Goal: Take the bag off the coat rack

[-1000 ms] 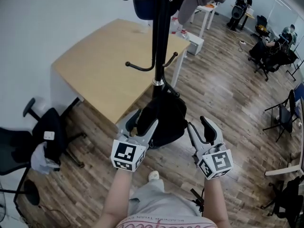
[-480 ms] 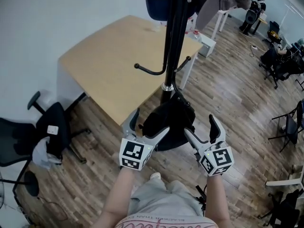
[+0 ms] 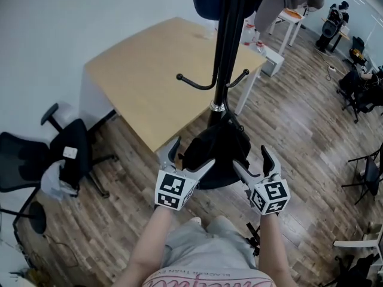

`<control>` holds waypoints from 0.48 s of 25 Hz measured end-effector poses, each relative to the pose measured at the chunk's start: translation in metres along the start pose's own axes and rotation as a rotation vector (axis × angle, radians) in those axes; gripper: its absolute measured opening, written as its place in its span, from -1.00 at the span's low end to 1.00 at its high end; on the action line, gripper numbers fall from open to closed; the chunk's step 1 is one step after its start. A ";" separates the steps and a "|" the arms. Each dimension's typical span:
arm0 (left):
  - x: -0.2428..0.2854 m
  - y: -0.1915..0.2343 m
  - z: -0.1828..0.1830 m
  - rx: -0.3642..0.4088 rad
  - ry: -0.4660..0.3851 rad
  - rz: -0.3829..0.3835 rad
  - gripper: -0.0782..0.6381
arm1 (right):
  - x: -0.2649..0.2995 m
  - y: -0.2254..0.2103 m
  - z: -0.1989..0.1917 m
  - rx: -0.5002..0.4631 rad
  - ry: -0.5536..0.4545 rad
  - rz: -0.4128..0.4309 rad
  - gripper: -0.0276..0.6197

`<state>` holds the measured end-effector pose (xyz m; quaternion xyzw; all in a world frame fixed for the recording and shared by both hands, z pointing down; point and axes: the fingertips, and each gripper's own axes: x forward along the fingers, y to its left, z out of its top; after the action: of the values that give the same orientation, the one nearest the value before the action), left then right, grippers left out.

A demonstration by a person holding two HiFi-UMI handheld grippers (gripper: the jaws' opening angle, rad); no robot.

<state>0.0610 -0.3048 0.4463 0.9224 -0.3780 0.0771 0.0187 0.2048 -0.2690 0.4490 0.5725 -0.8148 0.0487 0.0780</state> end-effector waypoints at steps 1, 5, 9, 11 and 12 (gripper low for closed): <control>0.001 0.000 -0.004 -0.009 0.007 0.005 0.63 | 0.003 -0.001 -0.006 0.005 0.013 0.008 0.46; 0.006 0.001 -0.020 -0.039 0.045 0.013 0.57 | 0.017 -0.007 -0.026 0.025 0.061 0.033 0.44; 0.017 0.000 -0.039 -0.051 0.106 0.008 0.52 | 0.033 -0.013 -0.046 0.042 0.108 0.054 0.37; 0.023 0.000 -0.048 -0.064 0.141 0.001 0.49 | 0.042 -0.014 -0.055 0.029 0.140 0.061 0.36; 0.026 0.000 -0.053 -0.065 0.158 -0.002 0.48 | 0.045 -0.014 -0.059 0.009 0.158 0.064 0.36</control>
<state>0.0725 -0.3173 0.5022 0.9127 -0.3769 0.1373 0.0785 0.2072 -0.3056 0.5156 0.5409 -0.8237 0.1000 0.1380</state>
